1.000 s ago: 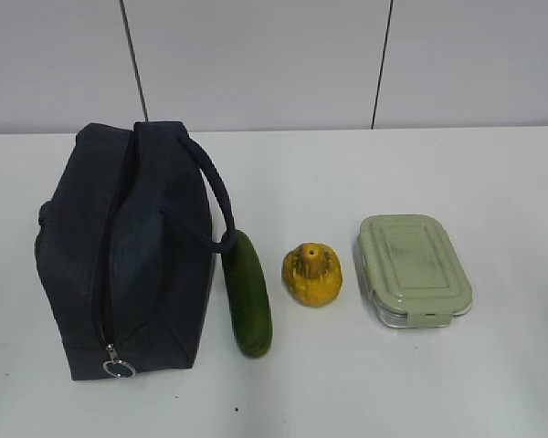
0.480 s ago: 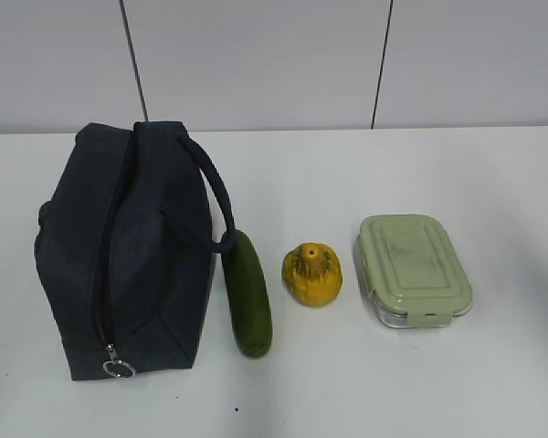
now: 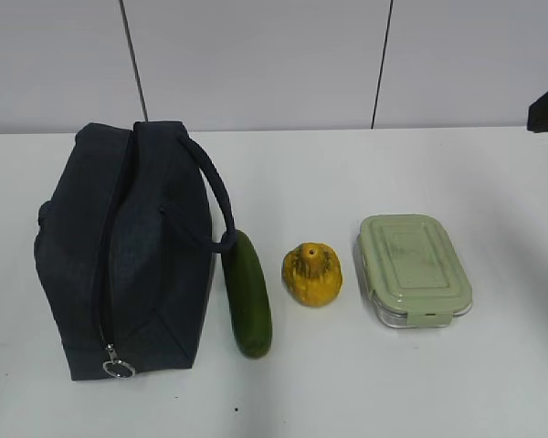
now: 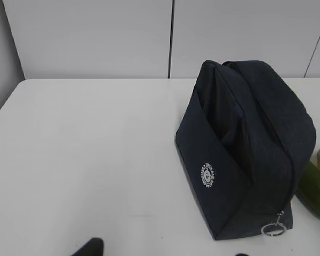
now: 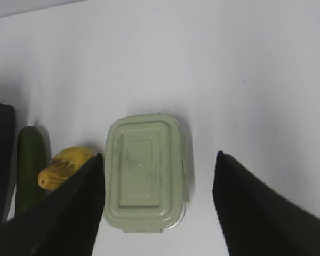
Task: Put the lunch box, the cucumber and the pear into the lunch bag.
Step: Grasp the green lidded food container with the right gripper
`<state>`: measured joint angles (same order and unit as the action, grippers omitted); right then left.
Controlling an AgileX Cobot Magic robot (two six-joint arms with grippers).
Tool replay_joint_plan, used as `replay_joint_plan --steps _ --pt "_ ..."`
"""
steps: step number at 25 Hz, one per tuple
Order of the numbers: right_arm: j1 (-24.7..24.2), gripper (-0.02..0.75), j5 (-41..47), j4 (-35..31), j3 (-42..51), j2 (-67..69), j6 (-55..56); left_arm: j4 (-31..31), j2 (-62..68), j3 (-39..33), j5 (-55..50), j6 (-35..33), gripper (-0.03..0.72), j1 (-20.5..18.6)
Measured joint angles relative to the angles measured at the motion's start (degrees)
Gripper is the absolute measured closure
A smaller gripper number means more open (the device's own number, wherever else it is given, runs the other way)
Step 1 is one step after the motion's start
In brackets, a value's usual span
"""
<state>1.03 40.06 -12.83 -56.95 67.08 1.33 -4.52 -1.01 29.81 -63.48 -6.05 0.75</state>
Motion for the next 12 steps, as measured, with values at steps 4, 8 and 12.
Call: replay_joint_plan --steps 4,8,12 --pt "0.0 0.26 6.5 -3.3 -4.8 7.2 -5.5 0.0 0.0 0.0 0.0 0.0 0.253 0.0" --pt "0.0 0.29 14.2 -8.3 -10.6 13.1 -11.6 0.0 0.0 0.0 0.0 0.0 0.253 0.0" --pt "-2.4 0.334 17.6 -14.8 -13.7 16.6 -15.2 0.0 0.0 0.0 0.0 0.0 0.253 0.0"
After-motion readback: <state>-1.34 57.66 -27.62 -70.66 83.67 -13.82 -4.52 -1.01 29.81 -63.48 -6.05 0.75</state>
